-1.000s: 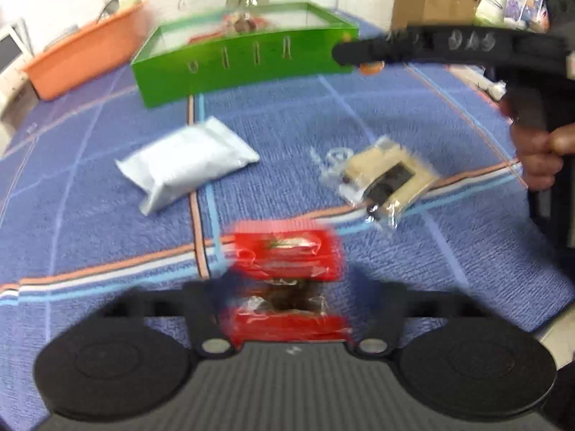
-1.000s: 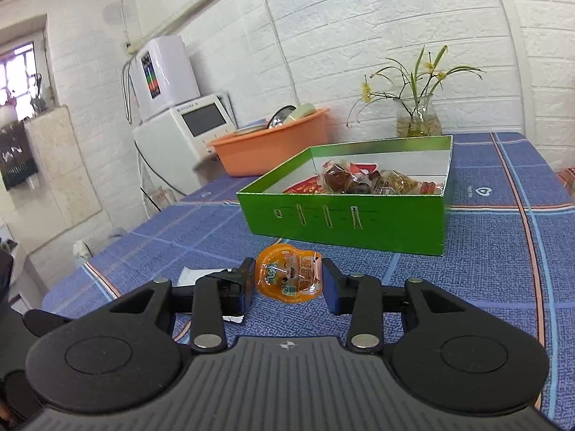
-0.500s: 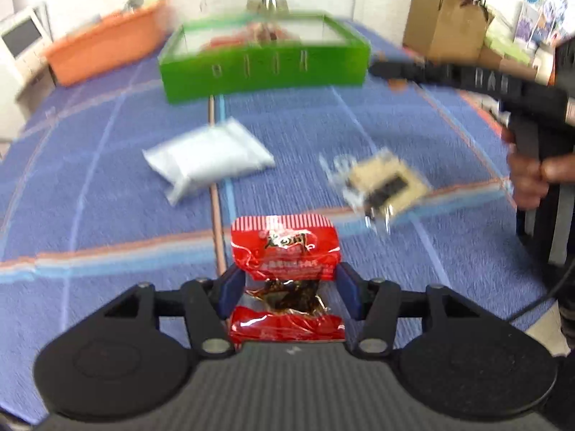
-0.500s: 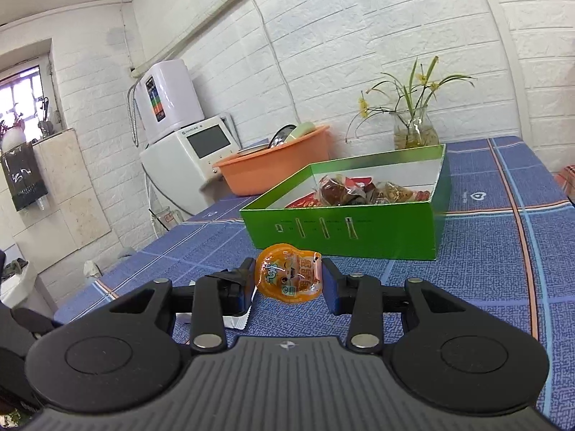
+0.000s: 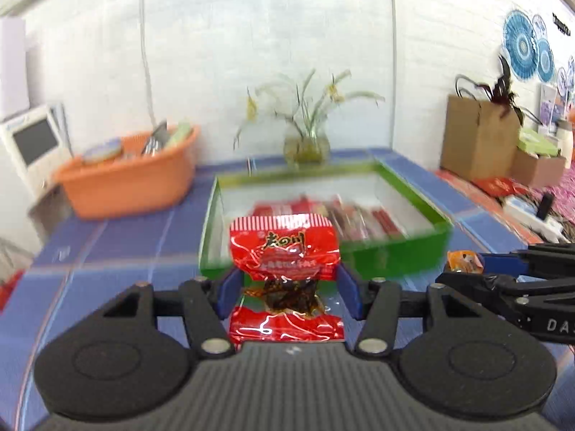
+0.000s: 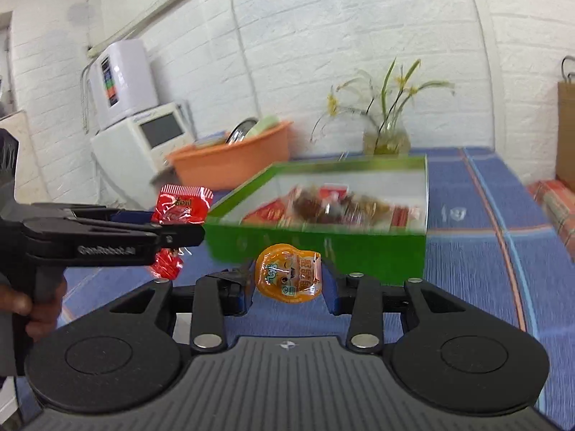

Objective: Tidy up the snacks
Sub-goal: 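Carry the red candy and jelly cup over the green box and release them, then grasp the white foil packet with the left gripper while the right grasps the cracker sandwich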

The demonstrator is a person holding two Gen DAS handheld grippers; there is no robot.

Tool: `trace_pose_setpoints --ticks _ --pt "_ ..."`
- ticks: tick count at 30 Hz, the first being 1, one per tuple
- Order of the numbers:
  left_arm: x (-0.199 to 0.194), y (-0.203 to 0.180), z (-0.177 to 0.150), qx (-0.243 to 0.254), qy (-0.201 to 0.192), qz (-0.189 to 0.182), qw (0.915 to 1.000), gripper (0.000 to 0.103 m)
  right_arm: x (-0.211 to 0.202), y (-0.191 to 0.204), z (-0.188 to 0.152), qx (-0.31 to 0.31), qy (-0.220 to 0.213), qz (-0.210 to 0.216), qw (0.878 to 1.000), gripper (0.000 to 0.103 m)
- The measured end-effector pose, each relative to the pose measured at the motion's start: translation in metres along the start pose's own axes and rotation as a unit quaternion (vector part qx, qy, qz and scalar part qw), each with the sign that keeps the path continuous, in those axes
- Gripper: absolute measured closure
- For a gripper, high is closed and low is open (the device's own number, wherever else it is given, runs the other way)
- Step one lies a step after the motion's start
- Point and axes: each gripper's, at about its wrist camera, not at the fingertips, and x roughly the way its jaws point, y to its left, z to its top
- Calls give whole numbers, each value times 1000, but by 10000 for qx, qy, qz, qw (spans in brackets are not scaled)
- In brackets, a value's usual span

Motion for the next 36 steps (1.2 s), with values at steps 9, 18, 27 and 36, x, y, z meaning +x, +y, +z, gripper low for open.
trace_pose_setpoints --ticks 9,18,27,36 --pt "50 15 37 -85 -601 -27 9982 45 53 9 42 -39 -889 -1172 9891 37" --pt "125 24 37 -192 -107 -444 9988 42 110 -8 30 -436 -329 -1657 9847 29" --pt "117 28 31 -51 -270 -276 9992 13 89 -15 33 -201 -549 -1459 9876 0" --pt "44 26 0 640 -489 -471 9956 10 10 -19 10 824 -135 -924 9922 0"
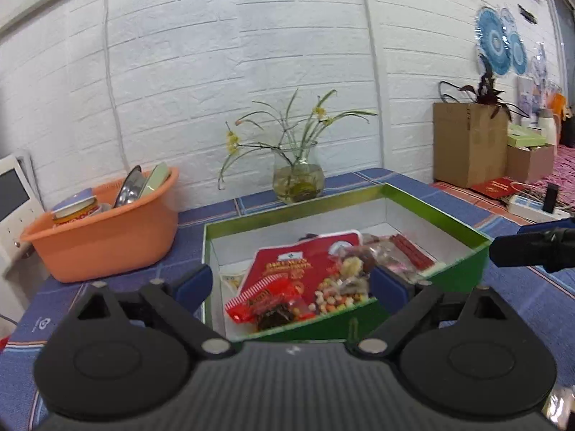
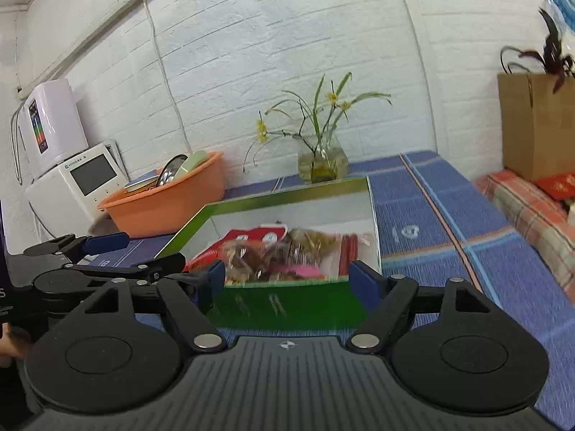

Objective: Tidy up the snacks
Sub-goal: 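Grasp the white foil packet with the left gripper while the right grasps the cracker sandwich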

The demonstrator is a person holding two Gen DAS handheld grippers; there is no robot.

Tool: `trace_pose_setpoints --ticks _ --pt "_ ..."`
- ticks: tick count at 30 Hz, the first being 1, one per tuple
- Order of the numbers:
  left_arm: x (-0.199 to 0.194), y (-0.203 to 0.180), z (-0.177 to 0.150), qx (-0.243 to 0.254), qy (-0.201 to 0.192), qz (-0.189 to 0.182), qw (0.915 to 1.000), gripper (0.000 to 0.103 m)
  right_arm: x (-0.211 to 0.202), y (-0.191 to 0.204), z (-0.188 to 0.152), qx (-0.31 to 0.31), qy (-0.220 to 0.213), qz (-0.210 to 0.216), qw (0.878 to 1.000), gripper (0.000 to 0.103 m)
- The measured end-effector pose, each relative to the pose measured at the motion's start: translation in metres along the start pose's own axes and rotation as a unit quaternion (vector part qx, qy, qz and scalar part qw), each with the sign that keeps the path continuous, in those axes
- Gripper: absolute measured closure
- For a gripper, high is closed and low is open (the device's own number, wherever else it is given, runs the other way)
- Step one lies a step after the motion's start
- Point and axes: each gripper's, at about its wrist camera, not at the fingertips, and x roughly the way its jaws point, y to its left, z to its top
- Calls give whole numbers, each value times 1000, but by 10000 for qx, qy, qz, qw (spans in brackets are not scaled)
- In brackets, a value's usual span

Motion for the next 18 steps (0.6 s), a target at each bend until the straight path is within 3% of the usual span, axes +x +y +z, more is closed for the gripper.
trace_pose_setpoints --ticks 3,6,11,15,18 --pt "-24 -1 -19 -53 259 -600 9978 10 -23 -8 -25 266 398 77 9988 0" --pt "-35 -6 -41 -18 698 -1001 9925 10 -41 -6 -52 143 682 82 9975 0" --pt "-27 -16 -69 450 1380 -970 9846 10 -49 10 -84 -381 1285 -167 9908 0" --pt "-19 -14 -76 348 1580 -1168 9799 10 -41 26 -92 -822 1590 -154 9837 0" --pt "-14 -16 -78 336 1863 -1429 9715 10 -35 34 -95 -1117 1695 -220 9789 0"
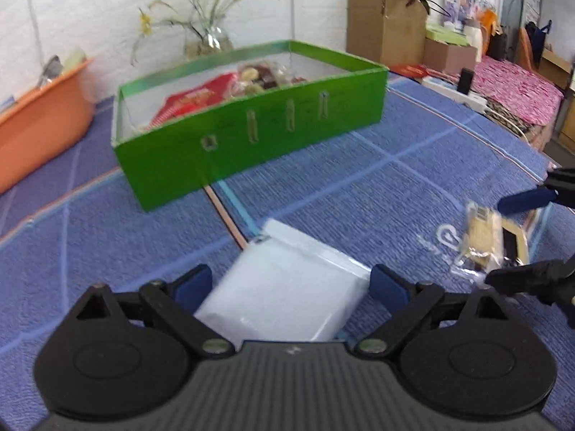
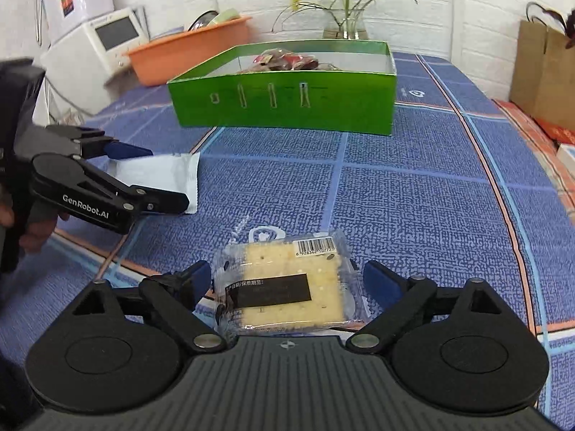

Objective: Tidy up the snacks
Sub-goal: 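Grasp the white foil packet with the left gripper while the right grasps the cracker sandwich, then lift both held snacks over the green box and lower them inside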

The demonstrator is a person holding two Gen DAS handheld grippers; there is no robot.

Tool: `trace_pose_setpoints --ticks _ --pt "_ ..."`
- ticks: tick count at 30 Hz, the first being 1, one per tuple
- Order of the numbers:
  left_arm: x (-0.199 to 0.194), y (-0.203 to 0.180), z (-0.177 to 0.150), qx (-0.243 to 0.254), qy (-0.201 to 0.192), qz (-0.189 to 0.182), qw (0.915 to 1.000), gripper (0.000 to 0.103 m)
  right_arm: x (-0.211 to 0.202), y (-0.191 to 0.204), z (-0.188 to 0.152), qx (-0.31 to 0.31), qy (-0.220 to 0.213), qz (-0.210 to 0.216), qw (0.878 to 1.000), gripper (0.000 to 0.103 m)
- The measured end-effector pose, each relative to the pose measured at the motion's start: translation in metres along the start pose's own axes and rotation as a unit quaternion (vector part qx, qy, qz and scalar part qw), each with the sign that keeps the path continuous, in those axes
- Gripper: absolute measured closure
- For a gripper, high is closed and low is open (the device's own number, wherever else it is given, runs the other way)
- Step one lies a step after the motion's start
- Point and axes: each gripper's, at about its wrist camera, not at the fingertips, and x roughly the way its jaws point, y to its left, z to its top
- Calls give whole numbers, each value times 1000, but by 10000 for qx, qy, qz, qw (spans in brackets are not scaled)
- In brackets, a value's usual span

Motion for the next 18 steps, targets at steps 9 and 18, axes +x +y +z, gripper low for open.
trace_pose_setpoints --ticks 9,18 --pt "-1 -1 -8 171 -120 -316 9993 9 3 0 -7 -530 -38 -50 9986 0" --pt "-29 -3 -18 -179 78 -514 9985 45 -10 1 -9 -473 -152 -25 9988 7"
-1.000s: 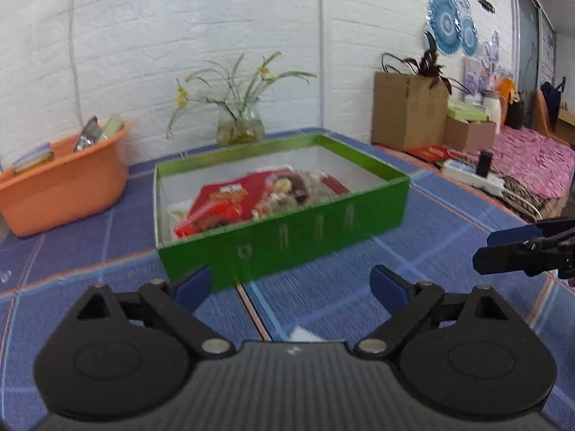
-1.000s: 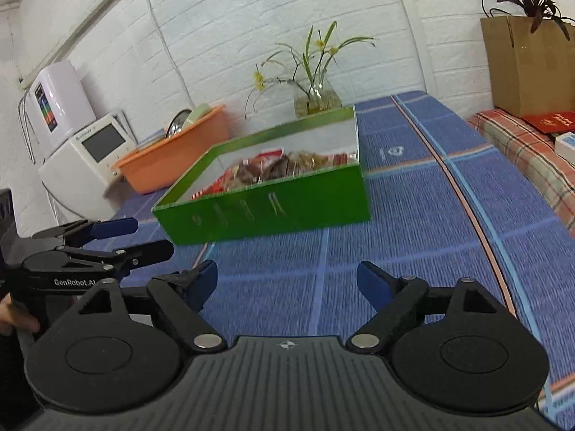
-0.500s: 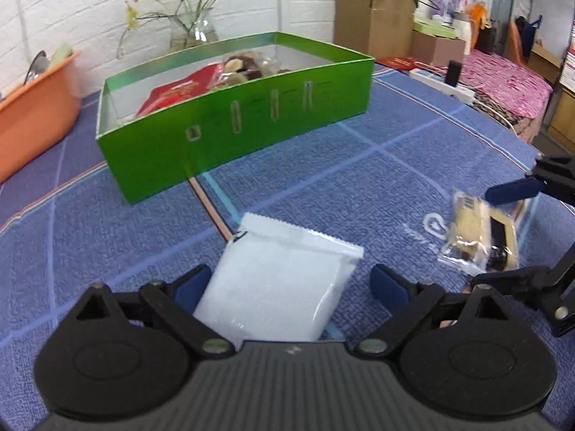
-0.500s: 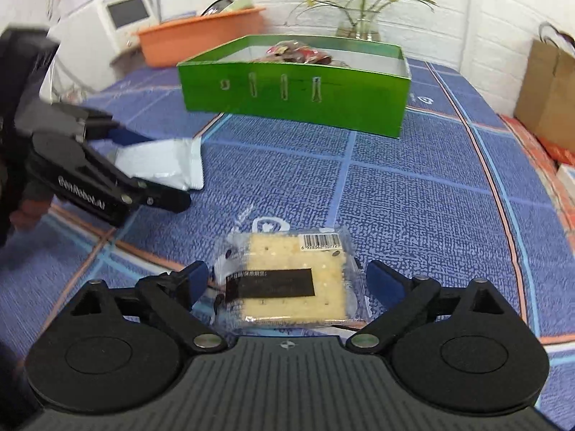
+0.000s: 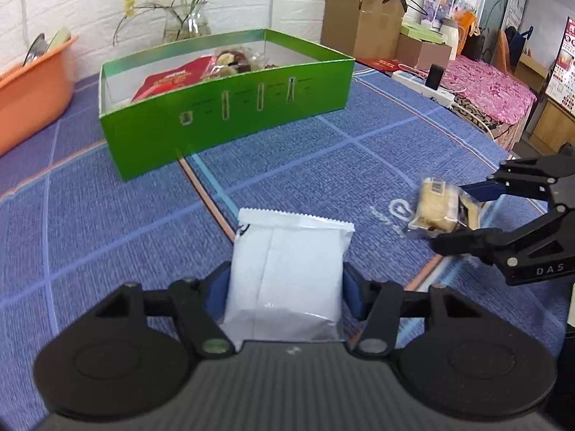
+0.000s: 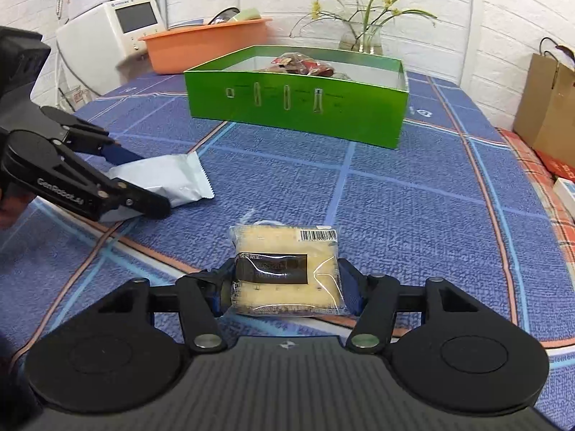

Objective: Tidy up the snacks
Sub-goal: 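Lift both held snacks over the green box and lower them inside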

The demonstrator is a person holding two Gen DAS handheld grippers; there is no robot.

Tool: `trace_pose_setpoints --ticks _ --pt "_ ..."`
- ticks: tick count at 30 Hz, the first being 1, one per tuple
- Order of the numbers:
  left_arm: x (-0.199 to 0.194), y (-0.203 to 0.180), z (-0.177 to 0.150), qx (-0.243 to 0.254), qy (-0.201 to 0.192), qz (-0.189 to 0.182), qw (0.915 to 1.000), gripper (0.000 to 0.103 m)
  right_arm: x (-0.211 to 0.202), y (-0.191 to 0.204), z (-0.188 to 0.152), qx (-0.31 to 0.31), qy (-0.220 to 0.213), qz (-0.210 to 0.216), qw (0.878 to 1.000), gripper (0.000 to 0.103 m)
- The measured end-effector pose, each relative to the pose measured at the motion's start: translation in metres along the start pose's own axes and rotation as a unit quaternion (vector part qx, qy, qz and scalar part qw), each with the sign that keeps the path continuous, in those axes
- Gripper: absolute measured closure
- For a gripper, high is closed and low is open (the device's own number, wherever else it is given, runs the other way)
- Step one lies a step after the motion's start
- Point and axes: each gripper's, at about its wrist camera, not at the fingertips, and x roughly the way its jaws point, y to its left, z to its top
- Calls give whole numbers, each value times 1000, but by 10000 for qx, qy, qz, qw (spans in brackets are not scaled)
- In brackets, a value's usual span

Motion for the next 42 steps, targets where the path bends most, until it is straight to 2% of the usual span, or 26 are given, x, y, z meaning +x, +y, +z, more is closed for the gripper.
trace_pose_setpoints --ticks 3,7,13,15,18,23,29,34,38,42 --pt "-8 0 -10 -242 -95 84 9996 45 -5 1 3 107 -137 152 9997 7" --pt "-23 16 -13 -967 -328 57 9948 45 -11 4 14 116 -514 385 9979 7" --pt "-48 31 16 -1468 -1048 660 9814 45 -4 13 58 -263 -1155 364 9923 7" --pt "-49 32 31 -1479 -1218 1013 9762 45 1 13 76 -203 -1364 351 9898 7" --pt "-47 34 51 -1585 -1381 1271 9694 45 8 8 103 4 -1623 357 9861 7" --pt "-41 31 78 -1397 -1621 1793 9602 45 14 -9 133 598 -1954 193 9787 6" --pt "-36 24 112 -1155 -1823 1931 9571 45 17 -36 150 1249 -2318 -167 9646 6" --pt "-21 23 141 -1018 -2022 2154 9499 44 21 -51 164 1524 -2623 -401 9520 6" --pt "-2 29 149 -973 -1984 2254 9489 44 31 -57 165 1469 -2586 -457 9537 6" --pt "16 36 150 -1002 -1832 2112 9549 44 41 -60 163 1313 -2507 -584 9573 6"
